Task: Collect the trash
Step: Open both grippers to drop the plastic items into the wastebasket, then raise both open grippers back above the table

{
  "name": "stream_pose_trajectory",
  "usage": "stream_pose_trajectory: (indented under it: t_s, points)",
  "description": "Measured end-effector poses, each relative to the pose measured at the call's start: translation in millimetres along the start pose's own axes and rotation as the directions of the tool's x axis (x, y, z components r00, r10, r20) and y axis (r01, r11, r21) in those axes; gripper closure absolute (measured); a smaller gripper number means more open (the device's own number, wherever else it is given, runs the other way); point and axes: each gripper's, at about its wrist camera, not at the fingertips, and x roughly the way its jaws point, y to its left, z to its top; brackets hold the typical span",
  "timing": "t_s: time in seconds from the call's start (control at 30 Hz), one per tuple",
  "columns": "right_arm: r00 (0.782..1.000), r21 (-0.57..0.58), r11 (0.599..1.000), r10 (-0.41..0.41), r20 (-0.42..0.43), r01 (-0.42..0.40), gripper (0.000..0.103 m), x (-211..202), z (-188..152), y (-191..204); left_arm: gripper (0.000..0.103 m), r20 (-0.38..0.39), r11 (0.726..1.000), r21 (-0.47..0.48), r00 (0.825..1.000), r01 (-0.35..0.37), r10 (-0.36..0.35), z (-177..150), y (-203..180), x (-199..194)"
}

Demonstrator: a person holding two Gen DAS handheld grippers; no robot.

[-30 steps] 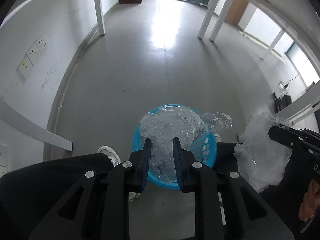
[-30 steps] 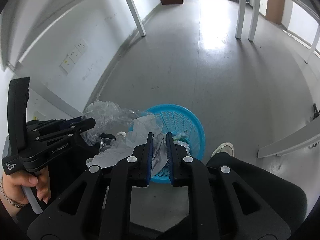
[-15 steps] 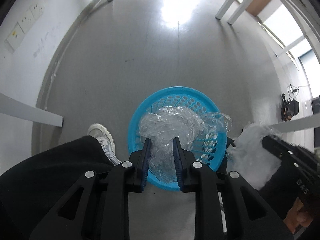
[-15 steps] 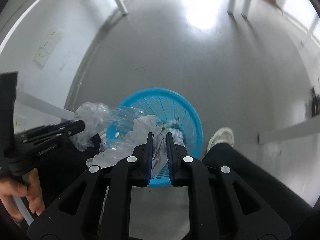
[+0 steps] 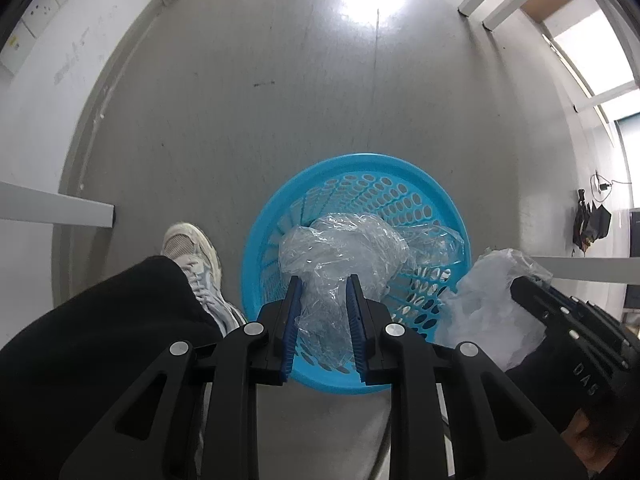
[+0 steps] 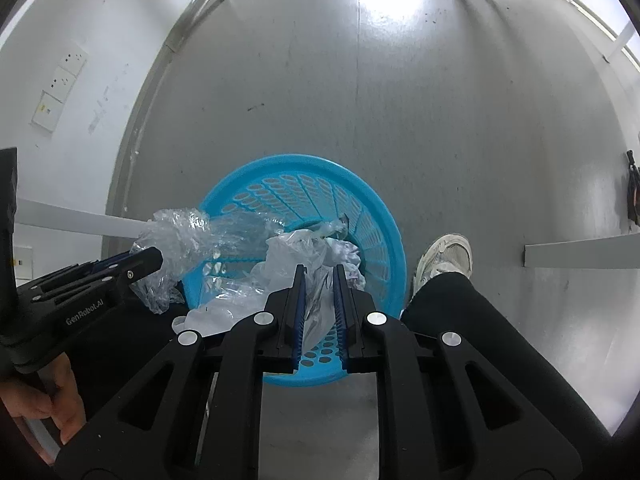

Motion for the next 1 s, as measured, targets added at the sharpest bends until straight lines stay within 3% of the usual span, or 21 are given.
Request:
stream_pose_trajectory:
  t_s: [0.1, 0.13, 0.17, 0.2, 0.23, 0.43, 0.8, 1.0]
  points:
    - [1.000, 0.013, 1.000, 0.000, -0.009, 0.001, 0.087, 1.9, -1.1, -3.4, 0.070, -0.011, 0.999, -0.023, 0.999, 0.035, -0.035, 4.1, 2.5, 1.4]
    - [1.000, 0.020, 1.000, 0.001, -0.012, -0.001, 0.080, 3.4, 0.9, -4.8, 0.051, -0.019, 0.996, -0.039, 0.997, 0.075, -0.076, 5.6, 4.2, 2.4]
    - [1.000, 0.030, 1.000, 0.006, -0.016, -0.006, 0.074, 5.5, 1.6, -6.8, 0.039, -0.019, 0.994, -0.053, 0.995, 0.101, -0.102, 6.2, 6.1, 2.8]
    - [1.000, 0.041, 0.999, 0.012, -0.020, -0.011, 0.063, 6.7, 1.4, -8.7, 0.040, -0.016, 0.991, -0.067, 0.993, 0.113, -0.115, 7.0, 7.5, 2.8]
    - [1.000, 0.044, 0.999, 0.014, -0.024, -0.013, 0.061, 8.0, 1.8, -9.9, 0.040, -0.016, 0.992, -0.068, 0.994, 0.105, -0.107, 6.1, 6.0, 3.2]
    - [0.999, 0.016, 1.000, -0.010, -0.040, 0.010, 0.061, 13.7, -0.8, -4.4, 0.040, -0.008, 0.994, -0.055, 0.995, 0.099, -0.100, 4.9, -0.1, 1.0]
    - [1.000, -0.001, 1.000, 0.002, 0.023, -0.002, 0.061, -13.4, -17.7, -0.6, 0.040, 0.026, 0.998, -0.008, 0.998, 0.064, -0.064, -13.4, 3.7, -20.9]
    - [0.997, -0.016, 1.000, 0.027, 0.077, -0.026, 0.054, -40.1, -31.2, 6.1, 0.038, 0.116, 0.998, 0.054, 0.993, 0.030, -0.036, -27.9, -0.2, -48.6]
